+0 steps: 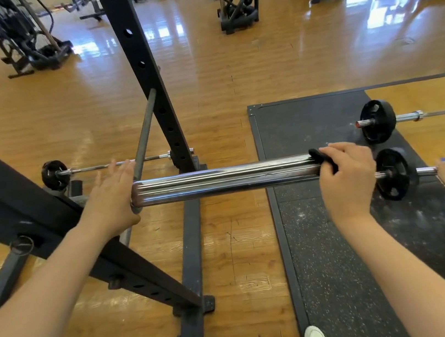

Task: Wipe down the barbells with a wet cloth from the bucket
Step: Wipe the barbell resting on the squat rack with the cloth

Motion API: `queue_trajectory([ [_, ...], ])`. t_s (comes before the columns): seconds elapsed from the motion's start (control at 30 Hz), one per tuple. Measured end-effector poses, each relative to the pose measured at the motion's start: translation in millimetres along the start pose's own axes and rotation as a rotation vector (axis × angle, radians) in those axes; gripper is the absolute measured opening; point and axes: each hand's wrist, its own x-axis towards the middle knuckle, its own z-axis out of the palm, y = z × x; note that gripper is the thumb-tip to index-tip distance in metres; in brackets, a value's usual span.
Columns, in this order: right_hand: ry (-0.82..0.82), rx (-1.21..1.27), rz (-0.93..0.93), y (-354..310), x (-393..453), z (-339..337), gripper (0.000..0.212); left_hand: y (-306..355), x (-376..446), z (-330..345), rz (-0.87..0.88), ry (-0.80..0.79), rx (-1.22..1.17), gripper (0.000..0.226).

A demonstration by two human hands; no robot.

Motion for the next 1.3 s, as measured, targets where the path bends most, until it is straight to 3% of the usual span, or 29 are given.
queue_trajectory([
  [0.1, -0.025, 0.004, -0.066, 15.2, -7.2, -13.1, 0.023, -0.1, 0.2, 0.2, 0.0, 0.003, -0.005, 0.101],
  [0.27, -0.024, -0.008, 0.04, 9.4, 13.9, -3.4, 0.022, -1.3, 1.2, -0.1, 0.002, -0.011, -0.012, 0.101],
  [0.47, -0.063, -0.022, -0.119, 24.5, -11.4, -24.9, 0.025, -1.6, 0.7, 0.0, 0.005, -0.015, -0.02, 0.1],
  [0.63, -0.084, -0.02, 0.027, 14.6, 22.3, -4.1, 0.021, 3.0, 2.4, -10.1, -0.001, -0.096, -0.01, 0.103],
  [0.77, -0.093, -0.005, -0.118, 25.0, 1.4, -15.9, 0.023, 5.0, 2.2, -13.1, -0.016, -0.11, -0.005, 0.105],
  [0.87, -0.073, -0.019, -0.151, 31.2, -14.2, -28.4, 0.029, 6.0, 2.2, -13.2, -0.021, -0.114, -0.007, 0.105],
  [1.03, -0.026, 0.018, -0.071, 20.7, 1.9, -8.2, 0.022, 3.8, 2.9, -12.6, -0.019, -0.121, -0.043, 0.105],
  [1.3, 0.026, 0.053, -0.163, 33.7, -21.0, -15.3, 0.026, 1.4, 6.5, -17.9, -0.04, -0.227, -0.149, 0.106],
])
